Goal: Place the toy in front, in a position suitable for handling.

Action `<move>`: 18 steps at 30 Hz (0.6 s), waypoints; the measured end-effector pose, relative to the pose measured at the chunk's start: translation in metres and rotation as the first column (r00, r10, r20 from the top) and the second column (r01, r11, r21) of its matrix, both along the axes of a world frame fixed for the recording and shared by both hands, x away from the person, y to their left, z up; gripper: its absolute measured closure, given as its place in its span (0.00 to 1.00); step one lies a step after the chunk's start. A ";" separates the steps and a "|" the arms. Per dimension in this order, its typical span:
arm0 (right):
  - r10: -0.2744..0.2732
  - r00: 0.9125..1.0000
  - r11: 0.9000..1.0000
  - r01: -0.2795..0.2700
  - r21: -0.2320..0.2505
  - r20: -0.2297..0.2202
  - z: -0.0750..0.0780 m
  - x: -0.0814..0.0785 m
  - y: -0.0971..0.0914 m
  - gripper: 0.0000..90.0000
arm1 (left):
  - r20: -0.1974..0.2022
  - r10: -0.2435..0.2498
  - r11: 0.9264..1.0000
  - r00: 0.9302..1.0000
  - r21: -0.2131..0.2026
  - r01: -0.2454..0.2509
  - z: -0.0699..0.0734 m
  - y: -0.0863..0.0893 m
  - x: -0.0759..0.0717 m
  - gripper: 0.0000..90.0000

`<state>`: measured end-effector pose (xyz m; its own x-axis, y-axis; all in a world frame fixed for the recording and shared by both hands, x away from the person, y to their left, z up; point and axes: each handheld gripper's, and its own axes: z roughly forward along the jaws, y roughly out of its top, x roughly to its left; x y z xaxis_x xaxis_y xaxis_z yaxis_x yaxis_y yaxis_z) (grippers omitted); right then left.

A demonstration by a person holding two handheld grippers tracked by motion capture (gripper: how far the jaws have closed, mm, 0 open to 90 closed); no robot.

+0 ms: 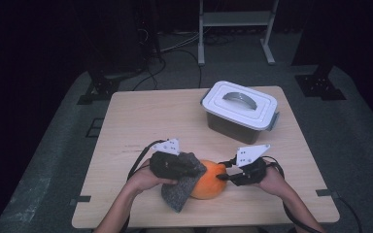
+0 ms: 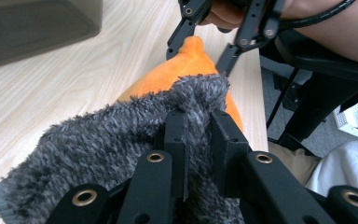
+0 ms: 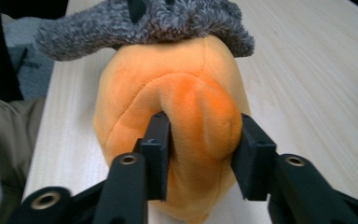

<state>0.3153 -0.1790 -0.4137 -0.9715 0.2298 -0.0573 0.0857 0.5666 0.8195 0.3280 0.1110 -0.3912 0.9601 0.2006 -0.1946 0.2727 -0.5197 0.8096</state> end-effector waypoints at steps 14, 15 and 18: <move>-0.025 0.995 0.999 0.028 0.031 -0.100 0.001 -0.001 0.008 0.52 | 0.036 0.014 1.000 0.999 0.003 -0.015 0.007 -0.001 0.000 0.87; -0.020 0.997 0.999 0.023 0.034 -0.076 0.001 -0.002 0.009 0.57 | 0.043 0.013 1.000 0.999 -0.002 -0.013 0.011 -0.004 0.001 0.87; -0.007 0.998 0.999 0.009 0.036 -0.055 0.002 -0.005 0.011 0.60 | 0.055 0.006 1.000 0.998 -0.005 -0.006 0.015 -0.009 0.002 0.86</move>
